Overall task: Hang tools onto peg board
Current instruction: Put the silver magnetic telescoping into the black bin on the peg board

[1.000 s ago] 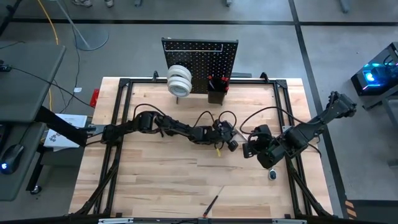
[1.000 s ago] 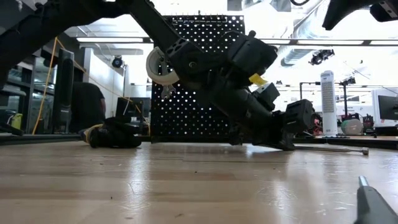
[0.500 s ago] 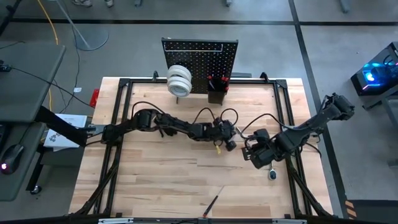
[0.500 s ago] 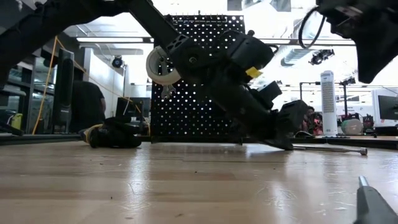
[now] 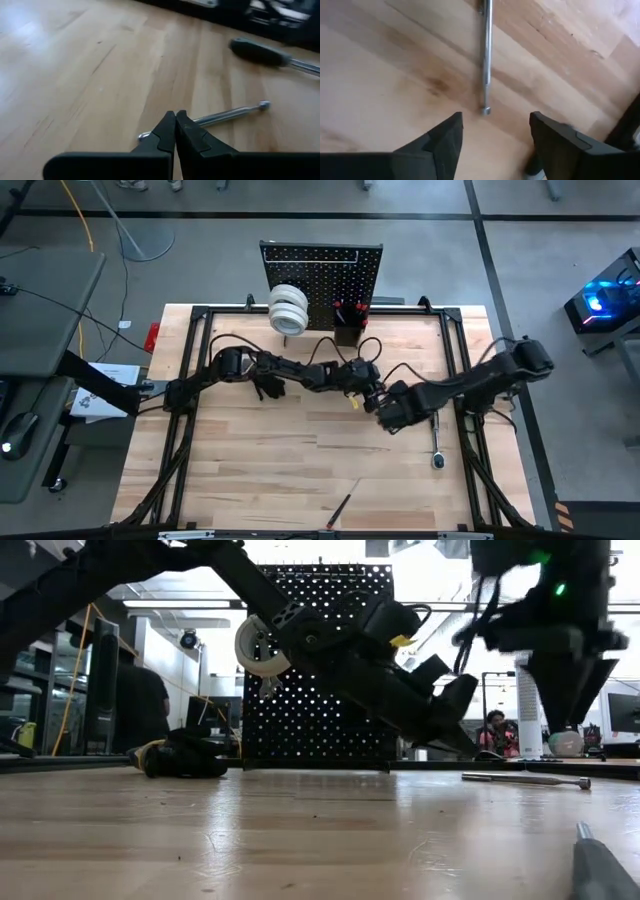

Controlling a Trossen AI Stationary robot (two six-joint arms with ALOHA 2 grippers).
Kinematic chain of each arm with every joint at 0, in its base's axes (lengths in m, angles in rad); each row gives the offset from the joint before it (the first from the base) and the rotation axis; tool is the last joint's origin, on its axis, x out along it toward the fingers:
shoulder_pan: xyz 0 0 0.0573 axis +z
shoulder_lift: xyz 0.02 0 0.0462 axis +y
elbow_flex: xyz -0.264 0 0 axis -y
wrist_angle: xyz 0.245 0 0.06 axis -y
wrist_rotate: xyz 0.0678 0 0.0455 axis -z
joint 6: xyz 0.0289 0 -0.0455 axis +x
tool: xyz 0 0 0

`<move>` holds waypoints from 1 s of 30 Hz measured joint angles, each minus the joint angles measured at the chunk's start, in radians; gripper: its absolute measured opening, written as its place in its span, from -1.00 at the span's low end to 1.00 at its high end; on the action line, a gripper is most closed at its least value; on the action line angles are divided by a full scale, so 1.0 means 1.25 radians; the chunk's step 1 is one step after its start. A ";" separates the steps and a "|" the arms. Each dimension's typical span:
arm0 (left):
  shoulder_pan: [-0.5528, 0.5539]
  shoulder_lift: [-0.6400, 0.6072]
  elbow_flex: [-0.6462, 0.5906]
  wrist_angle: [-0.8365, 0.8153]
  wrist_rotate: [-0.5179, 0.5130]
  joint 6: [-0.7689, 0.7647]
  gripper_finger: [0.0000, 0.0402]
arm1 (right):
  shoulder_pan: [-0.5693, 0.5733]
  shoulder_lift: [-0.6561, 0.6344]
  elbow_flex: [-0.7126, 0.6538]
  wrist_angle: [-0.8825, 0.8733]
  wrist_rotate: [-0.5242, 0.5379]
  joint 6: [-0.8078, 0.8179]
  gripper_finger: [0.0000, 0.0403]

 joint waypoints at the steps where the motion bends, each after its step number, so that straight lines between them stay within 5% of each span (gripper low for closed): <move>1: 0.006 0.000 0.000 0.006 0.028 0.010 -1.00 | -0.014 0.018 0.000 -0.001 -0.005 -0.028 0.11; 10: 0.021 0.000 0.000 -0.030 0.109 0.024 -1.00 | -0.106 0.082 -0.044 0.074 -0.063 -0.185 0.02; 20: 0.019 -0.003 0.002 -0.023 0.135 0.020 -1.00 | -0.109 -0.138 -0.239 0.260 -0.148 -0.178 -0.01; 30: 0.019 -0.003 0.002 -0.030 0.130 0.051 -1.00 | -0.125 -0.042 -0.284 0.370 -0.131 -0.186 -0.02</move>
